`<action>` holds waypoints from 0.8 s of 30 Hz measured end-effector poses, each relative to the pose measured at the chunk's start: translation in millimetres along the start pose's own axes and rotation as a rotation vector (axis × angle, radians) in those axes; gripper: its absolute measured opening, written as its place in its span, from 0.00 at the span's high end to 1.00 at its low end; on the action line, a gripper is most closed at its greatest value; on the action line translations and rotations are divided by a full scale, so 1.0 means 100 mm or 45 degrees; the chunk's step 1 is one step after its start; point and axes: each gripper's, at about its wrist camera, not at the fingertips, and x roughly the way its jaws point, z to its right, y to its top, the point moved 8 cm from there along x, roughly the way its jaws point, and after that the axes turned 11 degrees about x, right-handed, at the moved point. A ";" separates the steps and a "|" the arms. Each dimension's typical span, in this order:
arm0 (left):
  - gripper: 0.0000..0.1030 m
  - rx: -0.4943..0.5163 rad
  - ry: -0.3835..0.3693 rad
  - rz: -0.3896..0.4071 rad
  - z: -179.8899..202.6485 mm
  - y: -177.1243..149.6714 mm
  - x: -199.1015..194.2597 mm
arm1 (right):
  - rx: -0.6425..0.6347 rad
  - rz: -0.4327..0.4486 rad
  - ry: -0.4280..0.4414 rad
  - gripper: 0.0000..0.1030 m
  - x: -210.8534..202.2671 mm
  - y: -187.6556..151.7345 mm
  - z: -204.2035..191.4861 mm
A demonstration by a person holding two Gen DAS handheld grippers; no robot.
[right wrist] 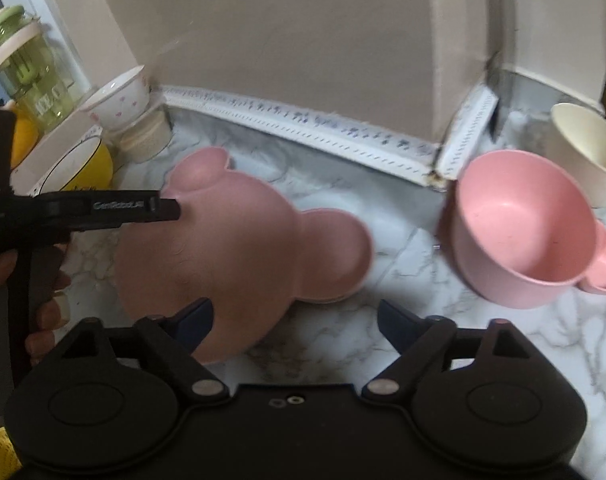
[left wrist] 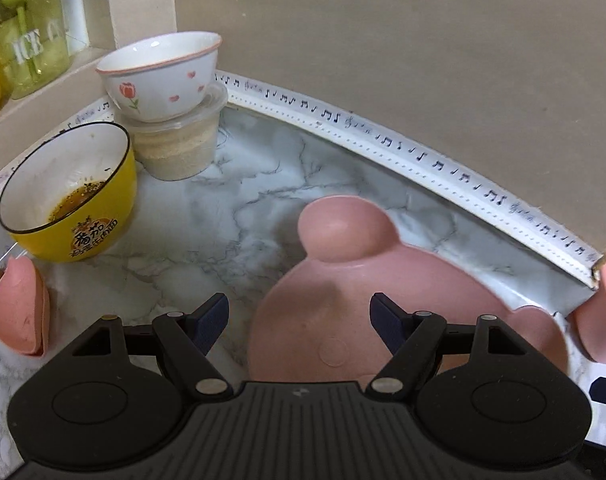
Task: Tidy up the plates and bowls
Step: 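Move both tools toward the pink bear-shaped plate, then close both grippers on the rim of the pink bear-shaped plate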
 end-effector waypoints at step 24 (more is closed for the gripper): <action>0.79 -0.083 -0.043 -0.070 -0.14 -0.05 0.12 | 0.097 -0.163 0.065 0.85 0.27 -0.02 -0.05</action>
